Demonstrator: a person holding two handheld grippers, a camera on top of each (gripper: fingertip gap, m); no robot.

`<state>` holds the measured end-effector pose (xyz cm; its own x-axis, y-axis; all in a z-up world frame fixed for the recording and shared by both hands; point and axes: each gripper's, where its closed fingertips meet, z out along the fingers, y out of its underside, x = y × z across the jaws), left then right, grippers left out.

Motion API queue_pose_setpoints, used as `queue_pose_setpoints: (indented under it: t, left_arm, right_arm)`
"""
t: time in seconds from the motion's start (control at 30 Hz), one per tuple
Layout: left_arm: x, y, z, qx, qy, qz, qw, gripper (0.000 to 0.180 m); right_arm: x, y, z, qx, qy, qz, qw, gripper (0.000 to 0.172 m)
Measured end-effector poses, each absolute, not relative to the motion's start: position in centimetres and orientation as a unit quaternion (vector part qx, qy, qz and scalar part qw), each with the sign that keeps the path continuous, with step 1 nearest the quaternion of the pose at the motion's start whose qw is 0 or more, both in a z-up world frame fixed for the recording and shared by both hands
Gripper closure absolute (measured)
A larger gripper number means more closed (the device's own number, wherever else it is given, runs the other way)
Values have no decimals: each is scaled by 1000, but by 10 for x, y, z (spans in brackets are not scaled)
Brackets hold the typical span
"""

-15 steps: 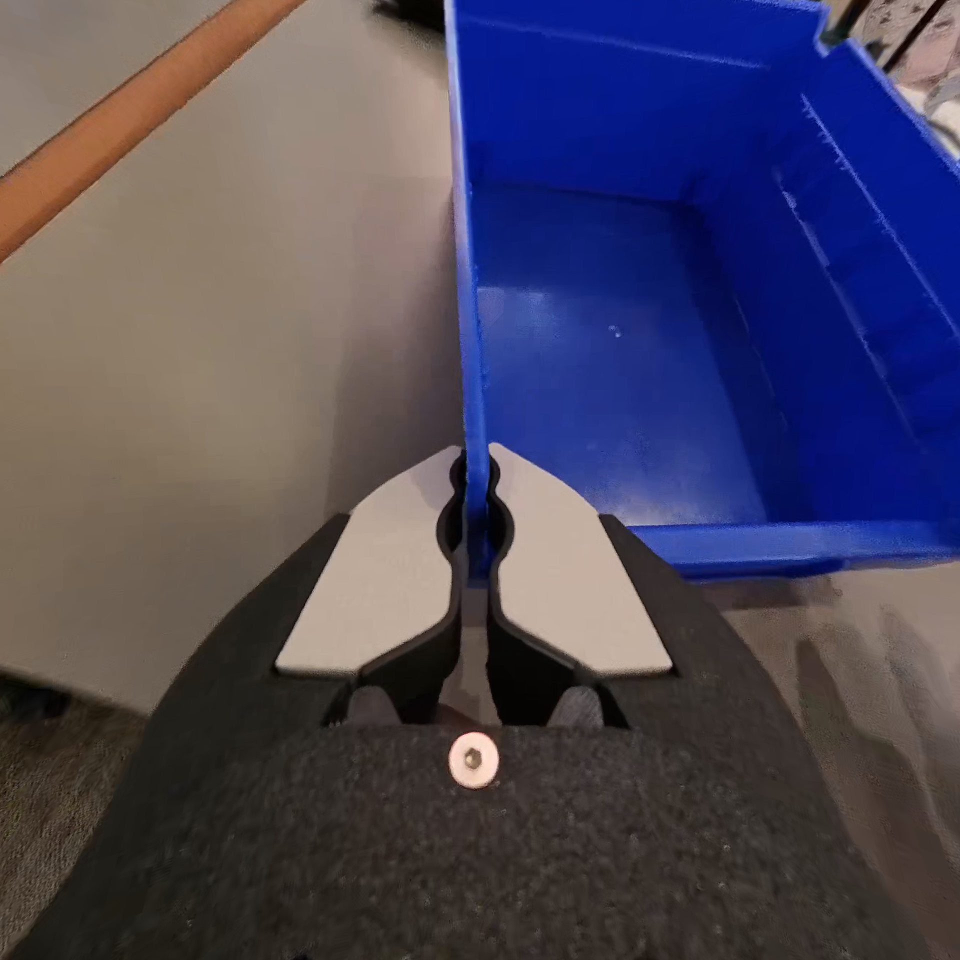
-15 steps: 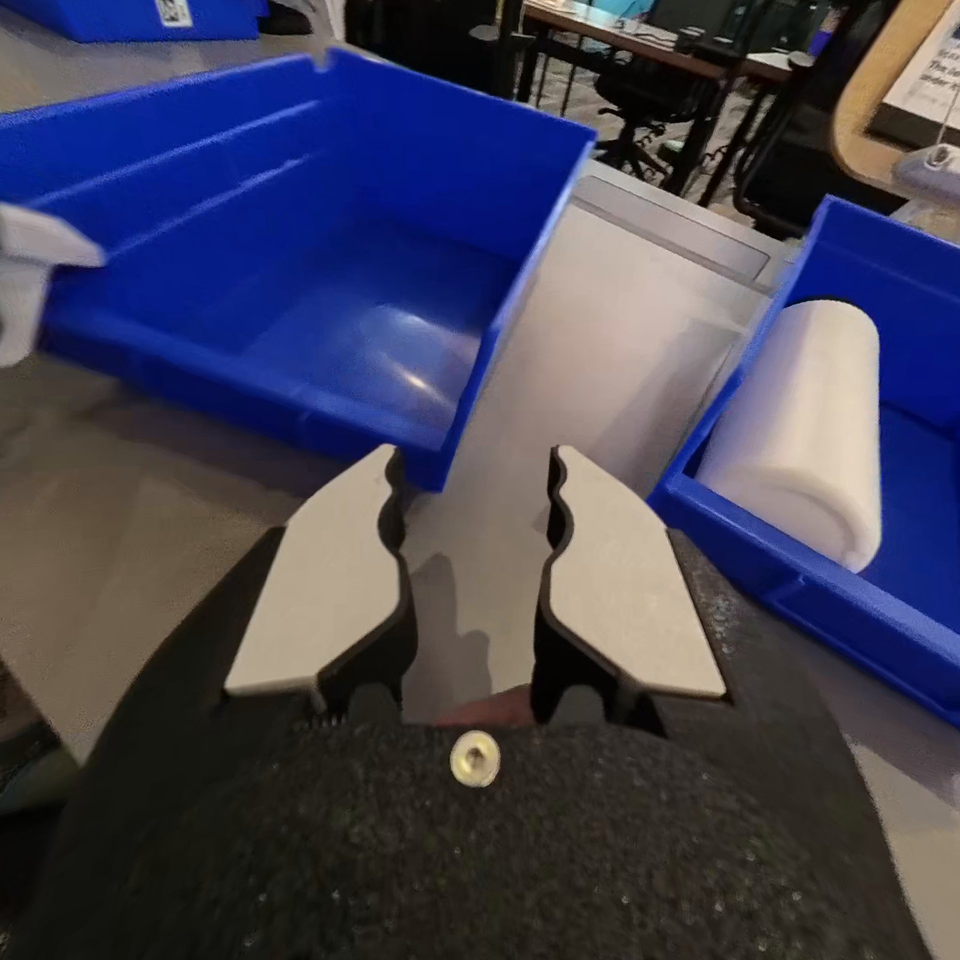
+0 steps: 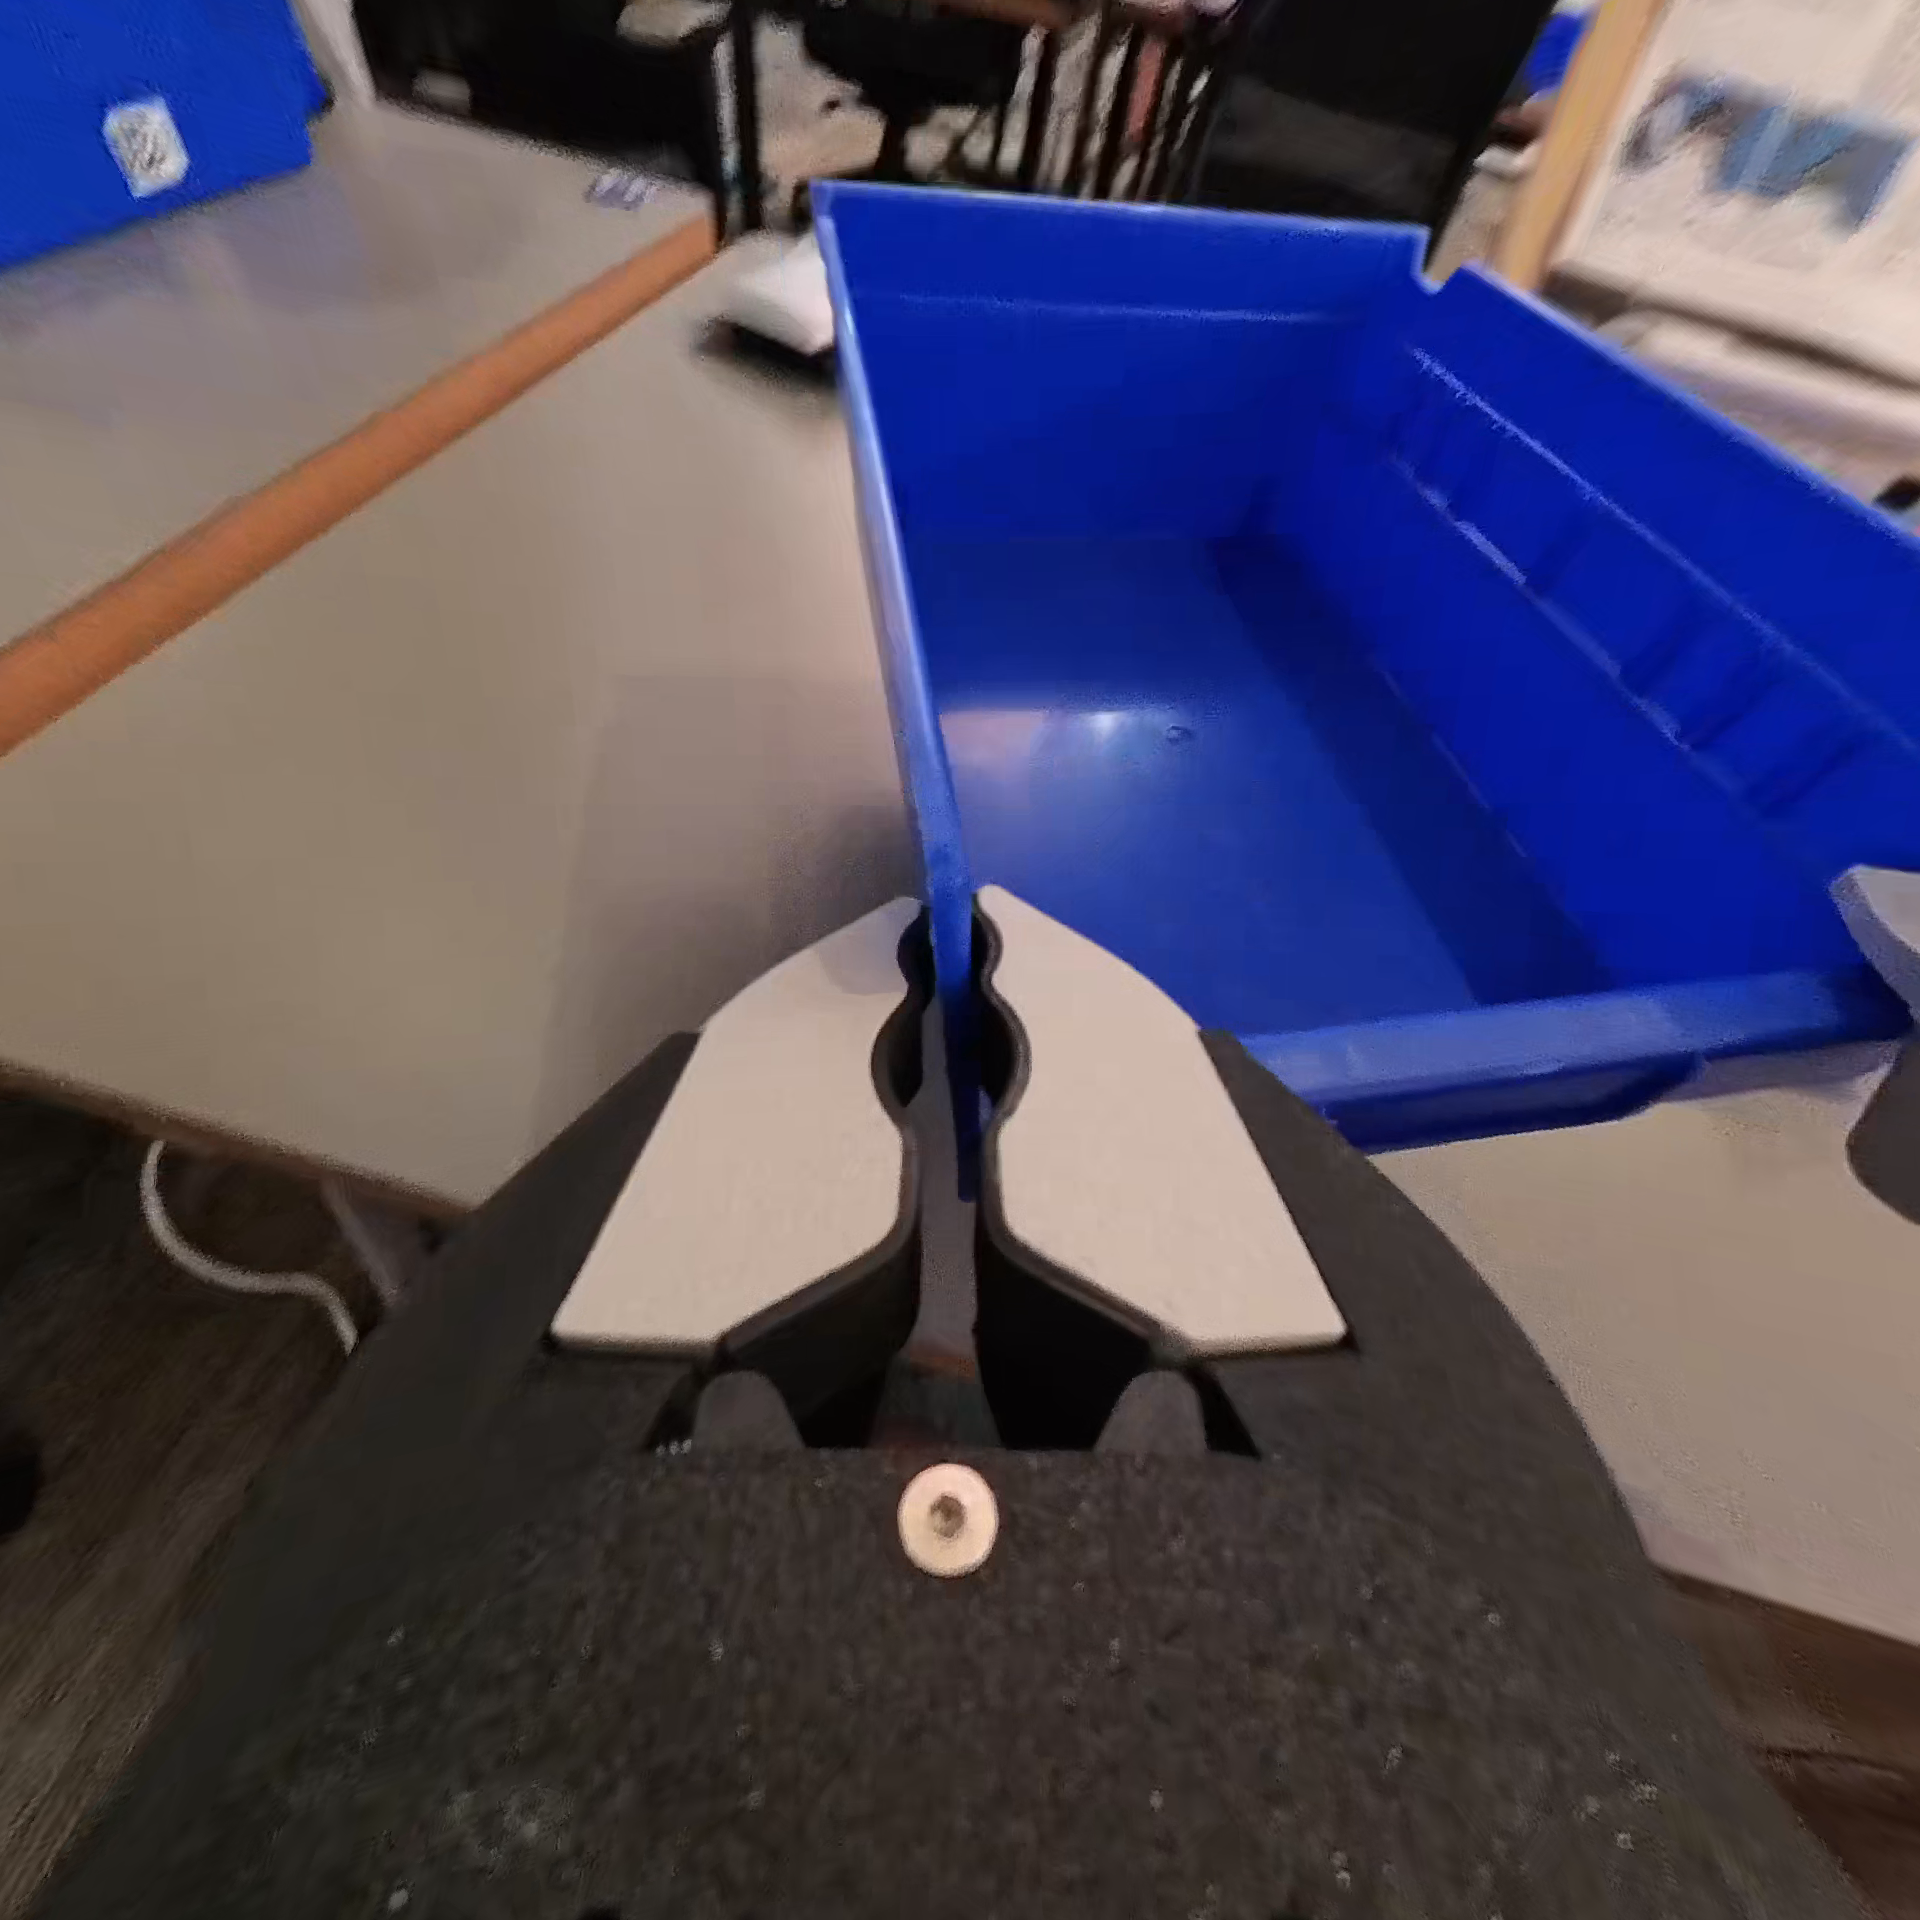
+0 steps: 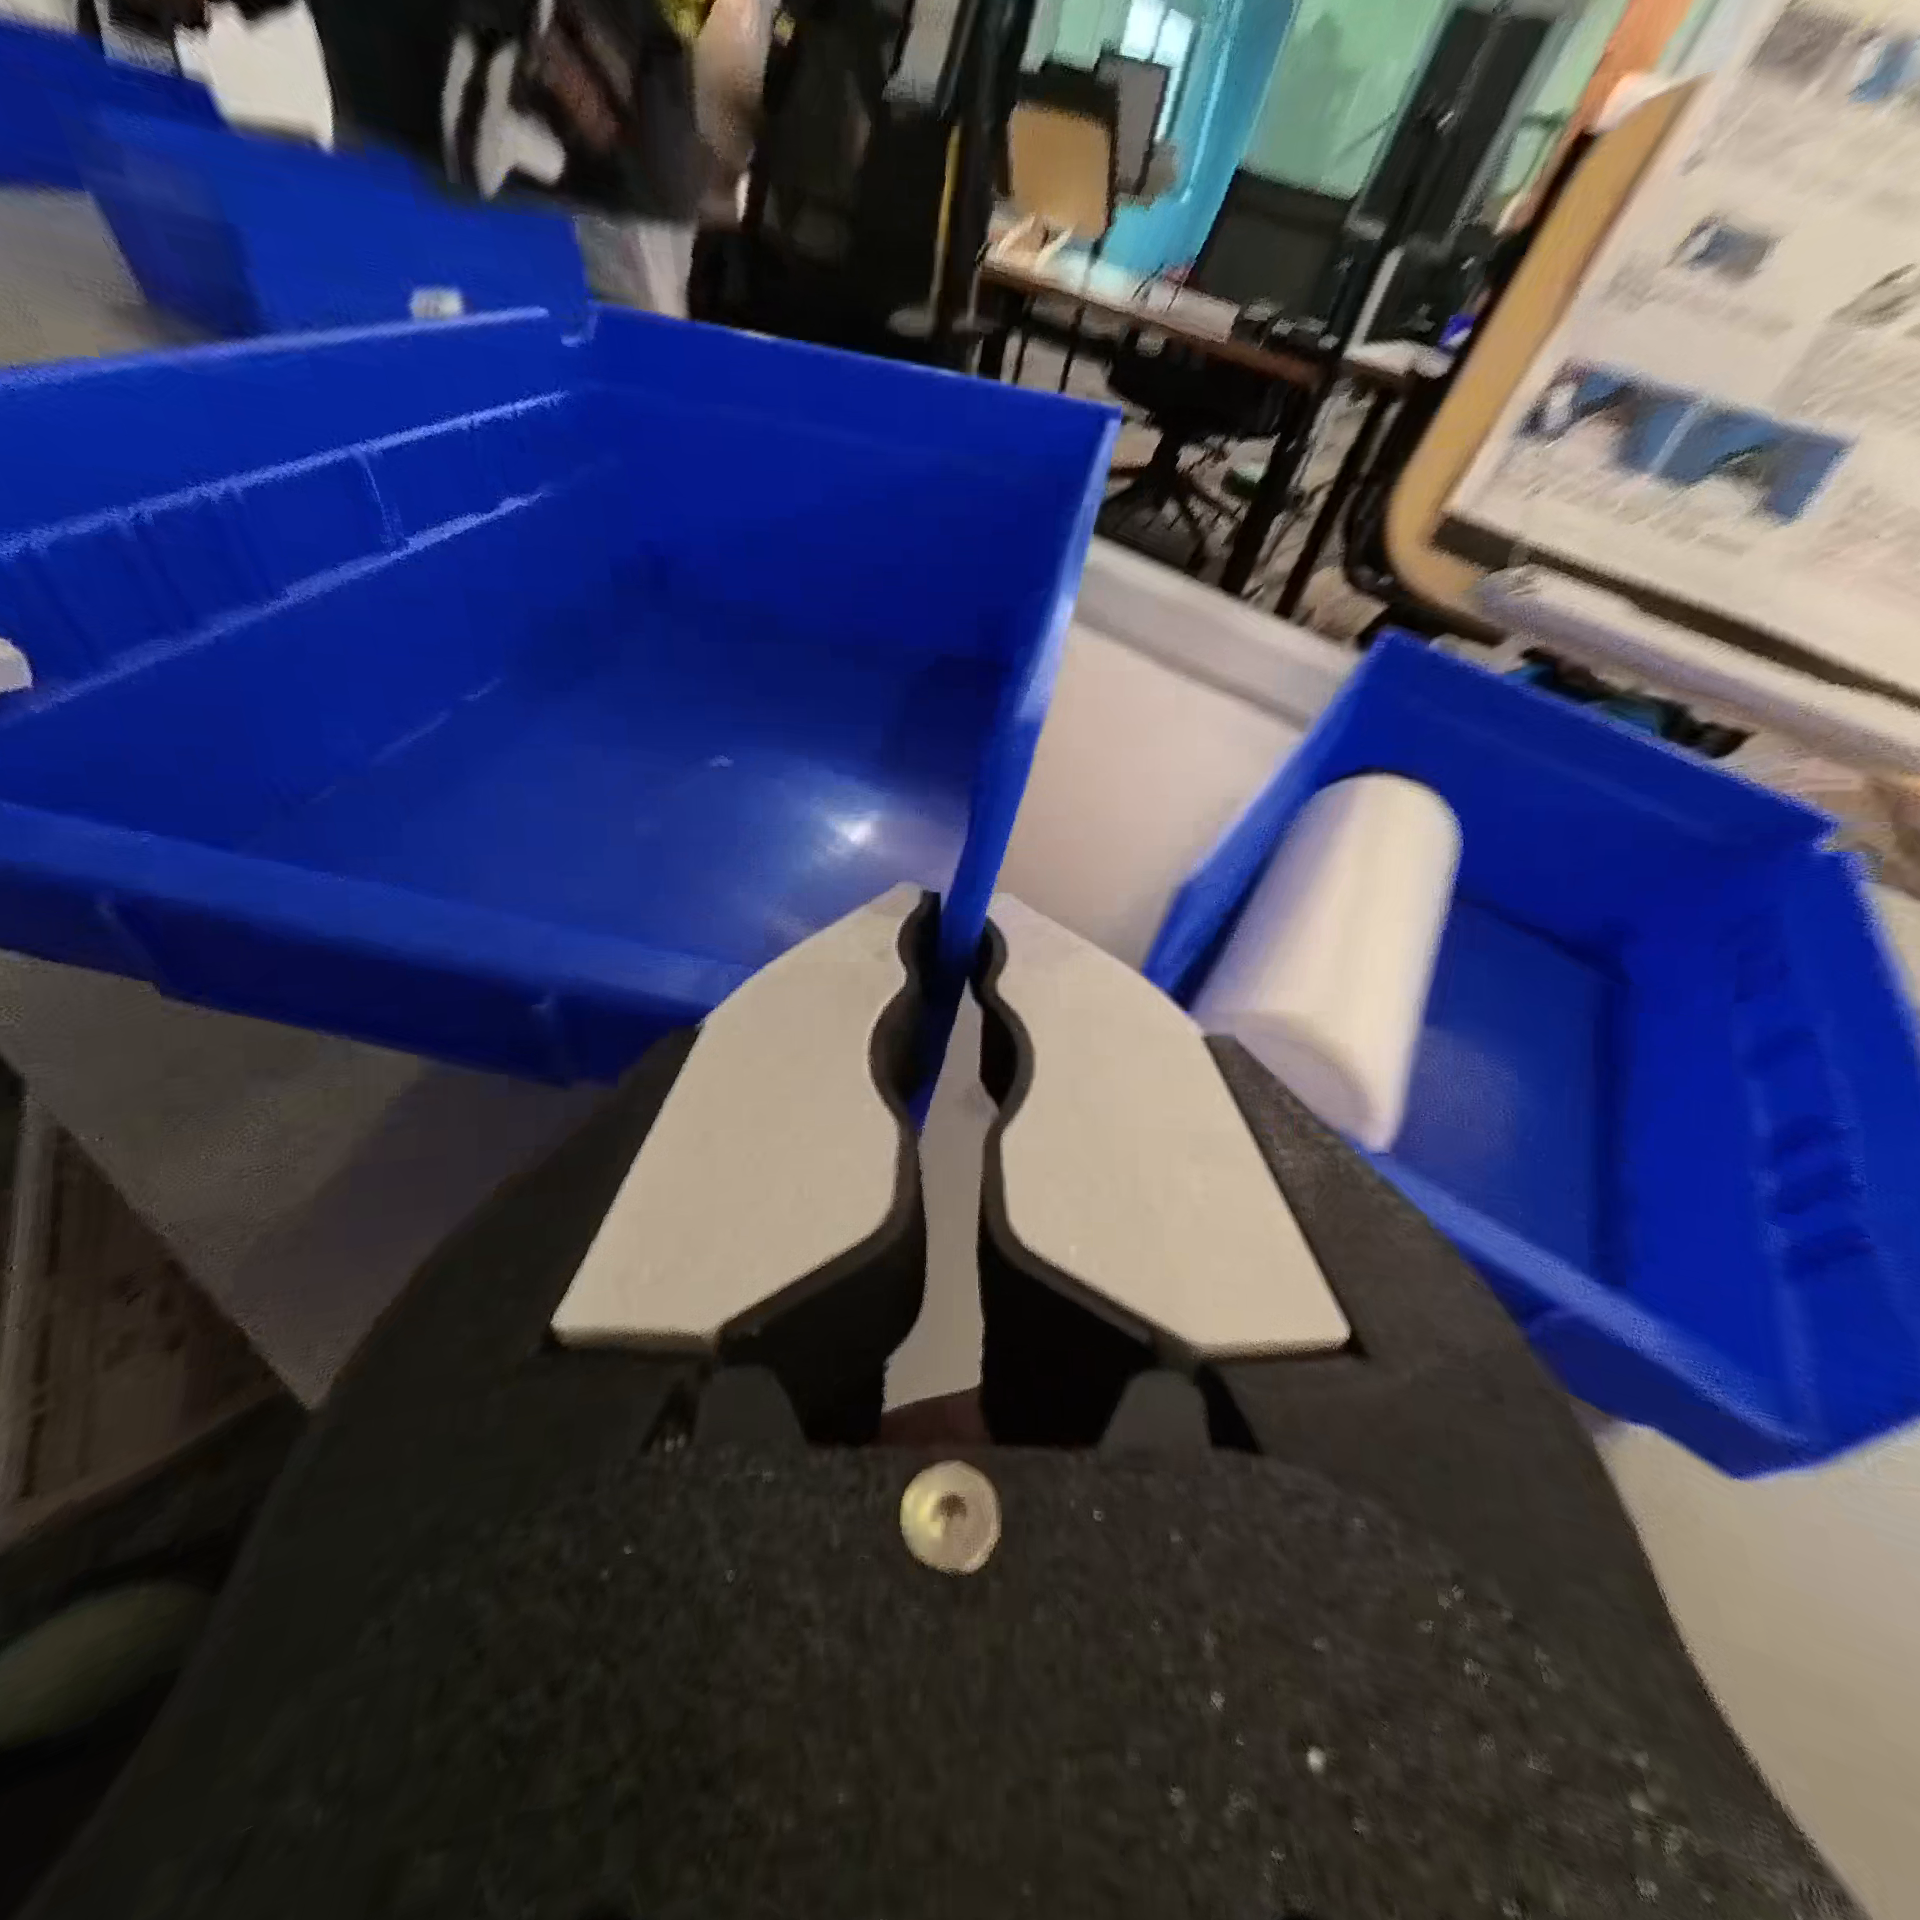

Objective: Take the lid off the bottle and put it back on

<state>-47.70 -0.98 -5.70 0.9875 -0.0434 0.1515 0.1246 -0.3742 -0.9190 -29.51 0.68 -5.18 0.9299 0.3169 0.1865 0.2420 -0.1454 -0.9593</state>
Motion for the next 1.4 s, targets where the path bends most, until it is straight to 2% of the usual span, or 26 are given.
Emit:
queue_pose_setpoints:
  t: [0.27,0.43,0.53,0.67,0.93,1.07,1.2,1.33,1.4]
  left_arm:
    - [-286,33,48,-762,106,-125,626,177]
    - [-126,58,61,-745,173,-147,628,176]
    - [-39,64,40,-754,199,-156,606,176]
    - [46,58,-12,-778,226,-158,565,176]
    - [112,40,-98,-807,259,-156,506,175]
    - [121,33,-110,-806,263,-167,504,174]
    - [129,19,-133,-818,280,-217,453,169]
    - [134,3,-122,-800,317,-253,442,152]
    - [125,-5,-102,-787,335,-273,439,137]
  right_arm:
    - [-112,6,63,-695,-24,-31,718,170]
    - [44,6,83,-679,76,-82,726,169]
    - [132,8,60,-700,108,-91,700,169]
    - [221,-1,3,-740,134,-87,654,169]
    - [291,-26,-96,-786,133,-63,600,169]
    - [299,-32,-107,-798,133,-66,583,170]
    - [308,-36,-138,-828,183,-2,530,168]
    - [311,-33,-138,-811,229,51,535,164]
    - [319,-36,-129,-802,243,28,545,149]
